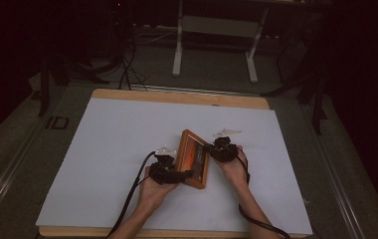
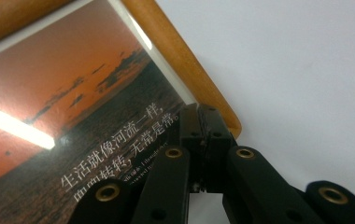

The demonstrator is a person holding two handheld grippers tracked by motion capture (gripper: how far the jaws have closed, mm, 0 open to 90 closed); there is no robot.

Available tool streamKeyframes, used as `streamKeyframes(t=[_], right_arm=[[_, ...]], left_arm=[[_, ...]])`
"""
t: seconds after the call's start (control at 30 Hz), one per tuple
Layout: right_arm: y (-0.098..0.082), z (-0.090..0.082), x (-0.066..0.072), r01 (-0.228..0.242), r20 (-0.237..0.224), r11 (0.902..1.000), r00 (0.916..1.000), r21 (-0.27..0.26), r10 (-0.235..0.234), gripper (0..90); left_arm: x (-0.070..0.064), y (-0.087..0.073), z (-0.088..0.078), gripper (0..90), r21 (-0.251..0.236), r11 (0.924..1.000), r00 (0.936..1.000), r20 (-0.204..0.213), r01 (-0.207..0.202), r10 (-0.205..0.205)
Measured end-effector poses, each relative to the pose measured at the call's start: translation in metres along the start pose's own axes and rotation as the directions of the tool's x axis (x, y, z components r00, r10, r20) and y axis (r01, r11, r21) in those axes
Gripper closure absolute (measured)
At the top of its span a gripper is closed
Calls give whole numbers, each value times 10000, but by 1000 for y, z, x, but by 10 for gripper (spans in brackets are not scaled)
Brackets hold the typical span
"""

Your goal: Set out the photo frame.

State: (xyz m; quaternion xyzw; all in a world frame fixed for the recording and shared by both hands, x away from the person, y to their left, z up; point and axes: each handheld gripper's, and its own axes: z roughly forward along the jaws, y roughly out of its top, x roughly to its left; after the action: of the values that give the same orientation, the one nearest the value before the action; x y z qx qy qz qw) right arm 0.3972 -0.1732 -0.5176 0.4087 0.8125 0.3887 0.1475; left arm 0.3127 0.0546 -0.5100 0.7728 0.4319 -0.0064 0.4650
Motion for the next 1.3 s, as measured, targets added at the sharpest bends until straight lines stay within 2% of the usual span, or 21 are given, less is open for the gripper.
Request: streamKeyframes(t=[0.17,0.5,0.7,0.8,0.83,0.93,1.13,1.3], right_arm=[[-4,-8,-4,35,33,10000,10000,-23,-35,872],[-3,-39,-16,77,162,9981,9998,-607,-67,831],[-2,-55,-20,168,198,9954,9997,-948,-150,812],[-2,-63,-22,184,202,9936,9997,-1116,-162,809],[-2,-65,-23,171,187,9930,9997,-1168,-150,808],[-4,-73,-25,78,93,9902,9999,-1396,-66,803],[-7,-87,-27,285,126,9863,9996,-1624,-268,781],[-8,-96,-30,265,168,9838,9996,-1775,-239,761]], left_arm=[[-4,4,1,503,86,9998,9997,-151,-176,177],[-11,14,4,543,247,9987,9984,-335,-445,453],[-20,23,8,592,372,9953,9953,-351,-891,904],[-25,27,10,633,393,9935,9939,-217,-1071,1081],[-26,28,11,650,358,9926,9930,-154,-1164,1170],[-33,31,12,666,492,9864,9869,-314,-1568,1585],[-31,34,11,684,538,9847,9858,-171,-1657,1668],[-28,35,9,688,494,9807,9818,-59,-1891,1896]])
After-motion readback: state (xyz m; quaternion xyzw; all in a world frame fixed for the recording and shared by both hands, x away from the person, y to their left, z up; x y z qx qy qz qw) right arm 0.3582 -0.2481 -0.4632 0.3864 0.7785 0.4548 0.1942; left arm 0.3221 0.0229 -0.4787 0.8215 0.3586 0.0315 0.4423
